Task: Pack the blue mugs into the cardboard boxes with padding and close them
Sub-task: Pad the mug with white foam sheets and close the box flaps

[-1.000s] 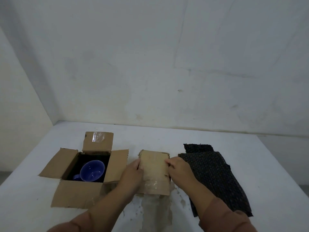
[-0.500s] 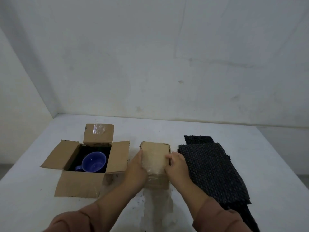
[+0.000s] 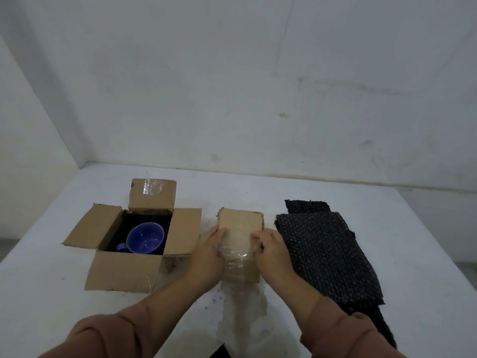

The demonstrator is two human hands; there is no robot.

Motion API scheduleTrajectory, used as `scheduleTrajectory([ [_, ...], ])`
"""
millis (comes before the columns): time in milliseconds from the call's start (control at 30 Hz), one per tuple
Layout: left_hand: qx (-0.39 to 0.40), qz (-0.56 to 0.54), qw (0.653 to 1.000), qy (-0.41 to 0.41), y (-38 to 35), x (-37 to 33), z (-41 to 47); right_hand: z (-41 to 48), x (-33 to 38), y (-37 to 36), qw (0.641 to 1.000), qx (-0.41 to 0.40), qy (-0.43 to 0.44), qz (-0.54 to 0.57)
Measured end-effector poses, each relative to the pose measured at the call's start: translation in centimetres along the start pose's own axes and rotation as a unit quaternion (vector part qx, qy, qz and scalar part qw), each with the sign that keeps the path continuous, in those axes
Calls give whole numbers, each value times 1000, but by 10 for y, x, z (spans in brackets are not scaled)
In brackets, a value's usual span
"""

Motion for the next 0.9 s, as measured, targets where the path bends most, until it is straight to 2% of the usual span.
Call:
scheduleTrajectory([
  [100,2,30,999,-31,-1,-1,0,-5,-3,-4,1000,16,-2,22],
  [233,22,72,996,-40,-6,6,1,-8,-2,-8,998,38,42,4],
  [367,22,70,996,-53,-9,10,2,-13,-4,-14,998,52,28,24],
  [500,22,91,992,-83,-13,16,2,-20,-4,-24,996,83,33,-10],
  [700,-19,136,981,-137,-19,22,5,-21,-1,-33,998,41,37,-44],
  [900,-39,119,979,-164,-21,29,6,-23,-3,-44,997,-10,49,-62],
])
Point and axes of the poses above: each hand's wrist, its own z-axis towards the middle knuckle, its own y-axis out of the back of the hand, x = y × z, the point moved 7 cm from there along z, towards the middle knuckle, and after that the axes turned 7 degrees about y, right-handed, at the moved point
